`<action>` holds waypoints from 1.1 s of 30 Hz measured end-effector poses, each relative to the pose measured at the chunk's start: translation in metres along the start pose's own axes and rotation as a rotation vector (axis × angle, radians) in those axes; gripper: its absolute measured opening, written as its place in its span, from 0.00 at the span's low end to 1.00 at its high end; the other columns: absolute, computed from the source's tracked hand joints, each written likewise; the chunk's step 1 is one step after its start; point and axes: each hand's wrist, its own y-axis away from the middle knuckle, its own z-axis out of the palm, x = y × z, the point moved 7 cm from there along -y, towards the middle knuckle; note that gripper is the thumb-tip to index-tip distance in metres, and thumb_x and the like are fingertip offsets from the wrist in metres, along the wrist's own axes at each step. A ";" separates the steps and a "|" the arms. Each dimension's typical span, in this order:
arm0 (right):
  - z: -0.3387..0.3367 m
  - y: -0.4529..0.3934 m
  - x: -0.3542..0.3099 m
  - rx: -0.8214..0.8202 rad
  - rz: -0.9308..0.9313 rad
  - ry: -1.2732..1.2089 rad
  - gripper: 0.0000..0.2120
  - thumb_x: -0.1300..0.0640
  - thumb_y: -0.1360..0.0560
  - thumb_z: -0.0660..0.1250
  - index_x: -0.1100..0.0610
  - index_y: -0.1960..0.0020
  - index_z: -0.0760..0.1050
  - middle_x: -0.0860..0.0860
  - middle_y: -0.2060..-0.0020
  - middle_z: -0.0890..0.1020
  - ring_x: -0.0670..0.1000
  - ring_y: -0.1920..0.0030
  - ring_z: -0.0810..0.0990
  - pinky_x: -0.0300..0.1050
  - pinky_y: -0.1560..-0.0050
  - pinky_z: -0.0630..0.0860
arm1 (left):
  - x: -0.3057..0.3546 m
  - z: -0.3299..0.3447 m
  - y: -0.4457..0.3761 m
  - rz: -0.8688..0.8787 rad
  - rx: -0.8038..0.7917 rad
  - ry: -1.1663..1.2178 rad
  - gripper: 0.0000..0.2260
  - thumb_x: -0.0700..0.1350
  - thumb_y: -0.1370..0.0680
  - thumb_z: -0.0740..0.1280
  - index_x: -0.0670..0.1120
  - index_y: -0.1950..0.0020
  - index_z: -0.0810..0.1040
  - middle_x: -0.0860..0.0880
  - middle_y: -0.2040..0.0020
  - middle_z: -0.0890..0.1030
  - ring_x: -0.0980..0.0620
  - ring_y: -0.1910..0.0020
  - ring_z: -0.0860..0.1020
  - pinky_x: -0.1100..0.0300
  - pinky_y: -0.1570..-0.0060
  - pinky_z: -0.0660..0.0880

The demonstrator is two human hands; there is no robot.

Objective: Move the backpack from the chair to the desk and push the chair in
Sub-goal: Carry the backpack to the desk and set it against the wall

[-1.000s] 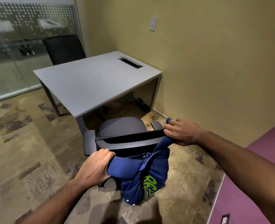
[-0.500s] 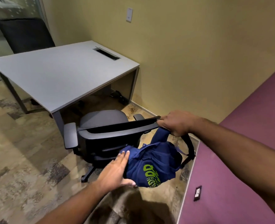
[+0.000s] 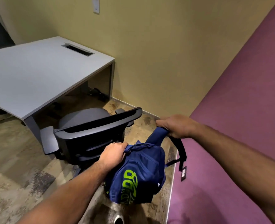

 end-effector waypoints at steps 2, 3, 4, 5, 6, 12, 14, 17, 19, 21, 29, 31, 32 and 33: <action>0.010 0.011 0.011 0.044 0.062 -0.025 0.21 0.58 0.29 0.77 0.49 0.45 0.68 0.47 0.48 0.77 0.54 0.53 0.78 0.46 0.62 0.67 | 0.010 0.000 0.000 0.063 -0.029 -0.022 0.06 0.47 0.22 0.62 0.50 0.47 0.75 0.45 0.48 0.84 0.37 0.49 0.81 0.47 0.53 0.76; 0.017 0.016 0.016 0.053 0.095 -0.031 0.23 0.59 0.29 0.77 0.48 0.41 0.69 0.48 0.45 0.77 0.56 0.49 0.79 0.47 0.59 0.71 | 0.016 0.000 -0.001 0.098 -0.045 -0.033 0.06 0.47 0.23 0.62 0.50 0.47 0.75 0.45 0.48 0.84 0.37 0.49 0.81 0.47 0.53 0.77; 0.025 0.020 0.020 0.054 0.128 -0.027 0.26 0.61 0.29 0.76 0.49 0.36 0.70 0.50 0.40 0.77 0.57 0.44 0.78 0.50 0.54 0.75 | 0.023 0.001 0.000 0.130 -0.059 -0.045 0.06 0.46 0.23 0.61 0.49 0.47 0.75 0.45 0.48 0.84 0.37 0.49 0.81 0.46 0.53 0.77; 0.033 0.024 0.024 0.043 0.165 -0.017 0.30 0.62 0.29 0.75 0.50 0.30 0.70 0.52 0.34 0.75 0.58 0.39 0.77 0.53 0.48 0.77 | 0.029 0.001 0.000 0.158 -0.067 -0.057 0.06 0.46 0.23 0.61 0.49 0.47 0.74 0.45 0.48 0.83 0.37 0.50 0.81 0.46 0.53 0.77; 0.043 0.029 0.028 0.027 0.207 -0.018 0.35 0.63 0.29 0.75 0.50 0.25 0.67 0.53 0.30 0.73 0.59 0.35 0.74 0.56 0.42 0.77 | 0.036 0.002 0.001 0.186 -0.073 -0.072 0.06 0.46 0.23 0.61 0.49 0.47 0.74 0.45 0.48 0.83 0.37 0.50 0.81 0.46 0.53 0.77; 0.100 0.041 -0.001 -0.162 0.350 -0.375 0.35 0.63 0.22 0.68 0.50 0.19 0.60 0.55 0.22 0.67 0.58 0.25 0.68 0.54 0.27 0.68 | 0.056 -0.002 0.002 0.270 -0.076 -0.129 0.06 0.46 0.22 0.60 0.48 0.47 0.73 0.45 0.48 0.82 0.36 0.49 0.80 0.44 0.51 0.76; 0.114 0.041 -0.029 -0.286 0.312 -0.569 0.26 0.60 0.24 0.71 0.52 0.28 0.71 0.55 0.33 0.78 0.57 0.36 0.77 0.53 0.35 0.76 | 0.059 -0.006 -0.002 0.280 -0.069 -0.120 0.06 0.46 0.22 0.60 0.48 0.47 0.74 0.44 0.48 0.83 0.36 0.49 0.80 0.45 0.51 0.76; 0.124 0.048 -0.050 -0.378 0.356 -0.755 0.20 0.64 0.32 0.70 0.51 0.43 0.71 0.55 0.49 0.81 0.59 0.49 0.81 0.45 0.54 0.78 | 0.064 -0.007 -0.005 0.304 -0.065 -0.094 0.06 0.45 0.22 0.61 0.47 0.47 0.74 0.44 0.49 0.83 0.37 0.49 0.80 0.46 0.52 0.77; 0.128 0.055 -0.052 -0.376 0.418 -0.814 0.24 0.70 0.32 0.70 0.51 0.42 0.70 0.56 0.50 0.80 0.61 0.49 0.81 0.49 0.56 0.78 | 0.068 -0.004 -0.007 0.307 -0.053 -0.073 0.07 0.44 0.22 0.61 0.47 0.47 0.75 0.45 0.49 0.83 0.38 0.49 0.81 0.46 0.52 0.77; 0.134 0.066 -0.052 -0.385 0.478 -0.916 0.30 0.73 0.32 0.72 0.50 0.37 0.68 0.54 0.49 0.80 0.56 0.52 0.82 0.53 0.56 0.80 | 0.074 -0.001 -0.010 0.308 -0.046 -0.069 0.07 0.44 0.22 0.61 0.47 0.45 0.75 0.45 0.49 0.83 0.39 0.49 0.81 0.46 0.52 0.77; 0.134 0.098 -0.018 -0.023 0.743 -0.651 0.17 0.57 0.23 0.72 0.47 0.37 0.74 0.48 0.46 0.83 0.52 0.50 0.81 0.45 0.58 0.78 | 0.104 0.003 -0.043 0.371 -0.049 -0.034 0.07 0.44 0.22 0.62 0.48 0.45 0.75 0.44 0.49 0.83 0.39 0.49 0.80 0.48 0.53 0.76; 0.130 0.099 -0.004 0.008 0.774 -0.614 0.11 0.60 0.23 0.66 0.48 0.44 0.76 0.51 0.50 0.84 0.57 0.50 0.81 0.51 0.51 0.79 | 0.108 0.002 -0.054 0.394 -0.050 -0.057 0.08 0.45 0.22 0.61 0.49 0.44 0.75 0.46 0.48 0.83 0.39 0.49 0.80 0.49 0.56 0.74; 0.128 0.098 0.004 -0.008 0.775 -0.609 0.10 0.61 0.24 0.65 0.48 0.46 0.76 0.51 0.51 0.84 0.57 0.51 0.81 0.52 0.50 0.79 | 0.109 0.002 -0.060 0.405 -0.048 -0.081 0.08 0.46 0.22 0.61 0.50 0.43 0.75 0.47 0.47 0.83 0.39 0.49 0.81 0.49 0.57 0.73; 0.127 0.096 0.011 -0.026 0.772 -0.609 0.10 0.61 0.24 0.64 0.48 0.47 0.77 0.51 0.52 0.84 0.56 0.52 0.80 0.52 0.51 0.79 | 0.109 0.002 -0.067 0.416 -0.046 -0.111 0.09 0.48 0.21 0.61 0.51 0.42 0.74 0.47 0.47 0.83 0.40 0.49 0.81 0.50 0.59 0.71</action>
